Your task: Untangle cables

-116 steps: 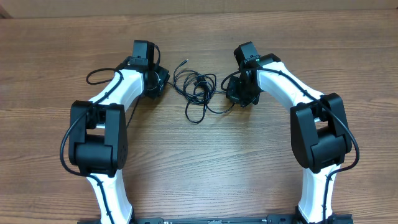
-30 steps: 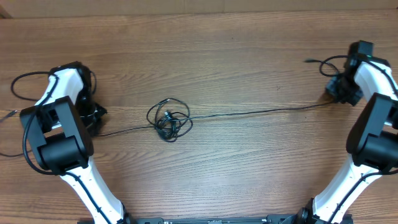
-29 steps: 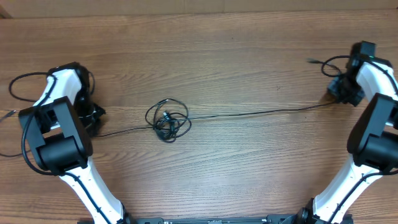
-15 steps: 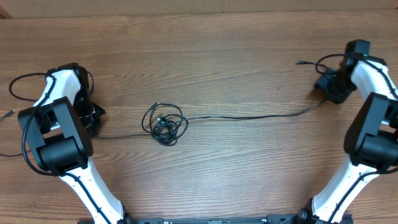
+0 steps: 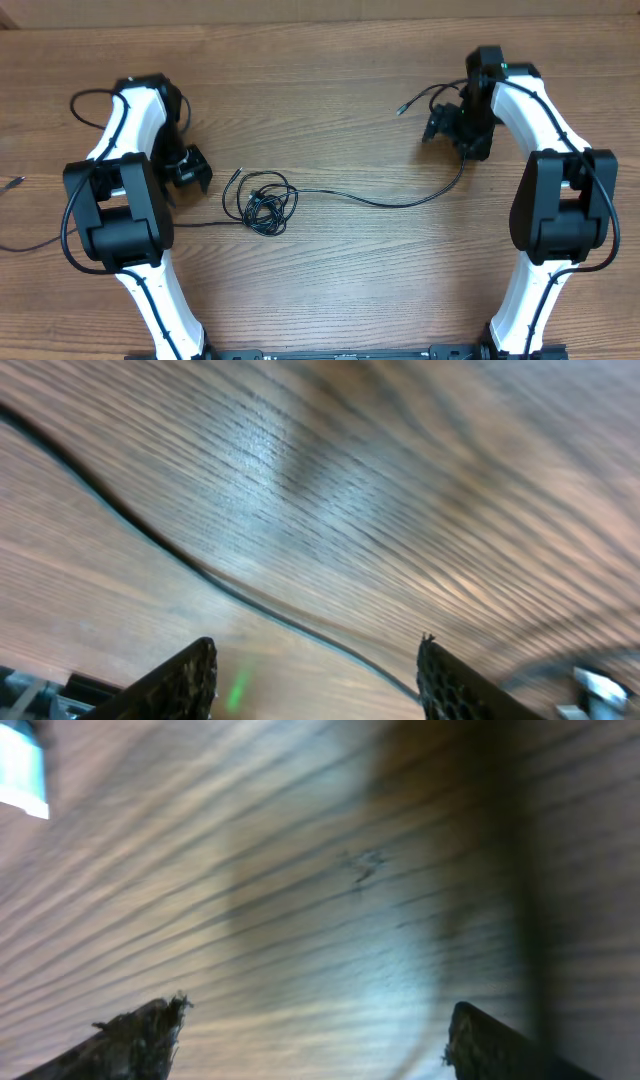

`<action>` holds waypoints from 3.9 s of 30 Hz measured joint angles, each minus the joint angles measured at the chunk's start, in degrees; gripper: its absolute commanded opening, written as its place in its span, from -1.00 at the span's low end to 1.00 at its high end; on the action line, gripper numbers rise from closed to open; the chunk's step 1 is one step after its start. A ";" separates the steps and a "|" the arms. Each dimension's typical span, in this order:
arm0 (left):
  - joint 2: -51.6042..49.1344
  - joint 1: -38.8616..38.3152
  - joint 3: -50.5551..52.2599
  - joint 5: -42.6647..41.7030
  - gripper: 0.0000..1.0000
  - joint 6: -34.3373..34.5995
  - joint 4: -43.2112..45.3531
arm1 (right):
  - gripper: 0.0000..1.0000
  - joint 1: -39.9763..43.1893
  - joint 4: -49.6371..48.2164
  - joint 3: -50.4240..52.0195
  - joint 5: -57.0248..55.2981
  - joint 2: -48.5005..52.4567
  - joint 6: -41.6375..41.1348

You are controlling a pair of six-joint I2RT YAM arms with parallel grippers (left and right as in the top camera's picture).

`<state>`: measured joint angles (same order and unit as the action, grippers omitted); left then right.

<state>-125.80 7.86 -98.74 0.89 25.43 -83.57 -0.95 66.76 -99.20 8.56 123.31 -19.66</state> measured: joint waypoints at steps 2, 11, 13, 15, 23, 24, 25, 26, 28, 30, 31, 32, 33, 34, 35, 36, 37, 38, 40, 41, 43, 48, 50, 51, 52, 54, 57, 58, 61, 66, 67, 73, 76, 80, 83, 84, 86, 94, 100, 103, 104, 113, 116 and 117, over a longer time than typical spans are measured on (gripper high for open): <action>0.24 0.00 -1.90 -1.01 0.35 -0.20 -1.46 | 0.94 -0.28 3.65 -4.15 -1.53 0.00 -0.50; 0.76 -1.09 -2.54 -4.37 0.36 -0.48 -7.39 | 1.00 0.09 16.41 -12.48 -4.68 -0.02 -3.21; 0.76 -1.92 -2.19 -4.57 0.36 -0.76 -7.50 | 1.00 0.04 16.83 -12.48 1.20 -0.02 -3.41; 0.76 -3.43 -1.14 -4.98 0.36 -1.29 -7.69 | 0.67 -0.33 16.96 -12.39 7.02 -0.02 -3.48; 0.87 -6.16 4.37 -7.17 0.29 -1.70 -5.29 | 0.57 -6.45 17.64 -11.19 15.96 -0.02 -6.99; 1.07 -6.16 5.42 -7.58 0.28 -1.84 -3.91 | 0.57 -7.61 17.14 -10.93 16.37 -0.02 -7.61; 1.44 -6.08 6.67 -8.00 0.28 -1.81 -1.95 | 0.56 -9.22 15.89 -10.51 16.52 -0.02 -8.76; 2.08 -5.92 8.02 -8.26 0.28 -1.73 0.59 | 0.56 -10.25 14.73 -10.23 16.46 -0.02 -9.81; 4.59 -5.60 11.47 -8.87 0.26 -1.40 5.38 | 0.53 -13.62 12.04 -9.03 15.69 -0.02 -13.22; 8.55 -5.20 14.91 -9.22 0.28 -0.48 8.98 | 0.47 -16.31 10.58 -7.87 14.75 -0.02 -15.98; 11.37 -5.09 16.83 -9.31 0.27 0.22 10.40 | 0.46 -17.99 9.53 -7.06 14.12 -0.02 -17.57; 14.01 -5.09 18.36 -9.40 0.32 1.18 11.50 | 0.43 -19.23 8.61 -6.43 13.70 -0.02 -18.69; 17.11 -4.90 20.09 -9.46 0.37 2.10 12.70 | 0.39 -20.50 7.69 -5.88 13.42 -0.02 -19.61; 21.68 -4.81 22.60 -9.53 0.38 3.67 14.03 | 0.37 -22.88 5.77 -4.98 12.98 -0.02 -21.44; 24.02 -4.85 23.98 -9.64 0.38 4.70 14.91 | 0.34 -24.04 4.63 -4.39 12.85 -0.02 -22.29; 25.83 -4.87 25.64 -9.75 0.36 5.51 16.13 | 0.33 -25.11 3.30 -3.96 12.48 -0.02 -23.45; 27.32 -4.87 27.63 -9.75 0.33 6.47 16.98 | 0.31 -26.47 1.73 -3.30 12.02 -0.02 -24.81; 28.02 -4.87 29.66 -9.86 0.31 7.52 17.66 | 0.29 -27.65 0.68 -2.64 11.52 0.00 -26.14; 28.00 -4.87 33.97 -10.36 0.30 9.44 20.41 | 0.27 -29.75 -0.76 -1.81 10.58 0.00 -28.61; 27.74 -4.87 36.17 -10.78 0.29 10.32 22.01 | 0.26 -30.69 -1.42 -1.60 10.12 0.00 -29.77; 27.41 -4.87 40.59 -11.93 0.29 11.78 25.68 | 0.27 -32.50 -2.82 -1.25 8.96 0.00 -31.71; 27.26 -5.18 46.05 -14.01 0.31 14.47 31.74 | 0.24 -36.30 -5.53 -0.46 6.27 0.00 -36.22; 27.26 -5.25 46.34 -14.51 0.32 15.26 33.31 | 0.25 -37.73 -7.72 0.04 5.05 0.00 -37.33; 27.26 -5.25 46.31 -14.71 0.36 15.54 33.92 | 0.25 -38.32 -8.48 0.22 4.37 0.00 -37.59; 27.28 -5.25 46.31 -14.95 0.40 16.15 34.51 | 0.25 -38.75 -8.98 0.24 3.89 0.00 -37.77; 27.28 -5.25 46.31 -15.43 0.41 16.79 35.01 | 0.26 -39.65 -9.94 0.24 2.93 0.00 -38.16; 27.32 -4.94 46.25 -17.51 0.40 17.07 35.26 | 0.26 -40.52 -10.62 0.26 1.84 0.00 -38.60; 27.32 -4.52 46.21 -18.53 0.39 17.00 35.23 | 0.26 -40.68 -10.62 0.26 1.46 0.00 -38.62; 27.32 -3.06 45.22 -21.81 0.36 16.55 33.81 | 0.26 -40.72 -10.64 0.26 0.00 0.00 -38.80; 27.32 0.26 41.09 -24.00 0.11 16.44 29.27 | 0.26 -40.72 -10.62 0.26 -3.04 0.00 -38.82; 27.32 0.85 40.24 -24.30 0.05 16.46 28.39 | 0.25 -40.70 -10.64 0.26 -3.52 0.00 -38.82; 27.32 2.14 38.14 -24.41 0.08 19.12 27.54 | 0.19 -40.70 -11.21 0.26 -5.20 0.00 -38.88; 27.32 1.62 38.14 -23.12 0.08 22.73 27.41 | 0.15 -40.70 -11.54 0.26 -6.12 0.00 -38.84; 27.32 -0.37 38.14 -20.04 0.04 27.52 27.65 | 0.04 -40.70 -11.50 0.26 -6.64 0.00 -38.82; 27.32 -3.17 38.14 -17.42 -0.07 31.63 28.33 | -0.06 -40.70 -11.54 0.26 -6.78 0.00 -38.97; 27.30 -4.07 38.14 -16.76 -0.09 32.94 28.72 | -0.07 -40.70 -11.45 0.26 -6.93 0.00 -38.86; 27.26 -5.66 38.14 -15.89 -0.17 34.86 30.10 | -0.09 -40.72 -11.41 0.26 -7.10 0.00 -38.86; 27.10 -8.52 38.14 -12.61 -0.29 40.70 31.32 | -0.10 -40.70 -10.51 0.26 -7.41 0.00 -38.80; 26.67 -8.52 38.16 -11.28 -0.33 42.40 31.32 | -0.18 -40.70 -10.38 0.26 -8.00 0.00 -38.84; 26.45 -8.52 38.29 -10.84 -0.37 42.66 31.78 | -0.20 -40.70 -10.60 0.26 -8.15 0.00 -38.82; 26.45 -8.52 38.38 -10.80 -0.39 42.71 32.04 | -0.21 -40.70 -10.56 0.26 -8.39 0.00 -38.77; 26.40 -9.79 41.16 -9.94 -0.35 44.65 35.54 | -0.21 -40.70 -9.84 0.33 -8.98 0.00 -38.86; 26.40 -10.14 43.04 -9.49 -0.36 45.40 38.07 | -0.10 -40.70 -9.99 1.20 -9.03 0.00 -40.26; 26.40 -10.14 43.69 -9.40 -0.36 45.44 39.04 | -0.09 -40.70 -10.38 1.88 -9.05 0.00 -41.03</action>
<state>-99.39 -2.28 -55.05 -8.51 70.87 -44.53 -41.65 56.38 -97.32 -0.49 123.31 -60.69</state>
